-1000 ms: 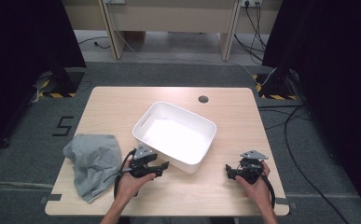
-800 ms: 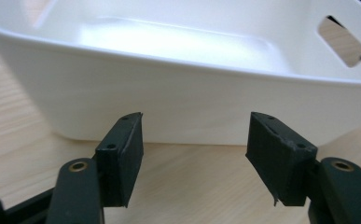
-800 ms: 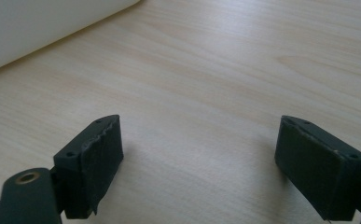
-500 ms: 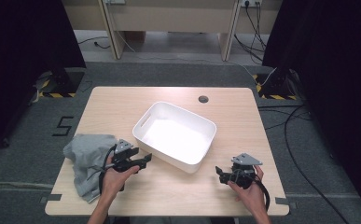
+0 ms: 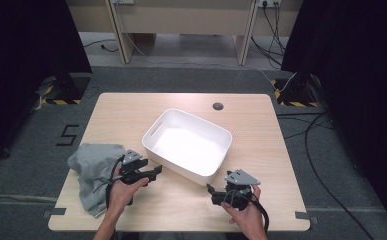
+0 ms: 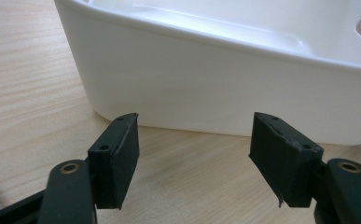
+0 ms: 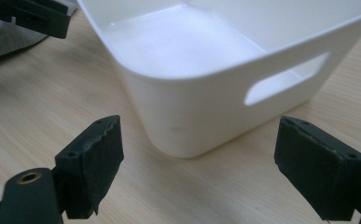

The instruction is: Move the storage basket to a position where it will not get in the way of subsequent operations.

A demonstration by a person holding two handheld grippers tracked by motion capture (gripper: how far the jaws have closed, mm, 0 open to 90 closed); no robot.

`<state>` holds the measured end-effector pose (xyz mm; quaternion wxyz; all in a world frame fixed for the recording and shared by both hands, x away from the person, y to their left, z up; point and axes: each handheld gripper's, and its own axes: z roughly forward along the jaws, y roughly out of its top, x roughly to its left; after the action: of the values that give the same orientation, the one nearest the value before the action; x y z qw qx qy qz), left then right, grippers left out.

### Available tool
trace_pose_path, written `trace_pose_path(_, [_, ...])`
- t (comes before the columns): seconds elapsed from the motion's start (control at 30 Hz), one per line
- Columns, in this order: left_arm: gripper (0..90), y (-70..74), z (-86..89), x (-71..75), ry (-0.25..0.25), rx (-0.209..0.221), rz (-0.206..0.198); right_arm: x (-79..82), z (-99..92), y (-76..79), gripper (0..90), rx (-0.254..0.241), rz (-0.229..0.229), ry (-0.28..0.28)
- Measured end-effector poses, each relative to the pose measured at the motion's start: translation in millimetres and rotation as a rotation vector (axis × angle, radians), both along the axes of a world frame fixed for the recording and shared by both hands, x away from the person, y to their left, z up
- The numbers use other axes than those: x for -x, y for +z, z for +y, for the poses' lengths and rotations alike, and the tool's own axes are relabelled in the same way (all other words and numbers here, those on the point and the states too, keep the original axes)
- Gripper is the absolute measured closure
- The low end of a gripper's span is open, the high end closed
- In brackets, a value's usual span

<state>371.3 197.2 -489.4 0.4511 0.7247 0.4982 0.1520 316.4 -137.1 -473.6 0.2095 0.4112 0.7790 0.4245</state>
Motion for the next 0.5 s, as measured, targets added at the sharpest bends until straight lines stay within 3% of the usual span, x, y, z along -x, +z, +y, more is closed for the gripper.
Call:
trace_pose_path(0.23, [31.8,1.3,1.9,0.5,-0.004,0.005,0.001,-11.2,23.8,-6.2,18.9,0.015,-0.027,-0.044])
trace_pose_path(0.5, [31.4,-1.5,8.5,-1.3,0.011,0.023,0.008,-19.3,14.6,-6.1,16.8,0.031,-0.06,-0.07])
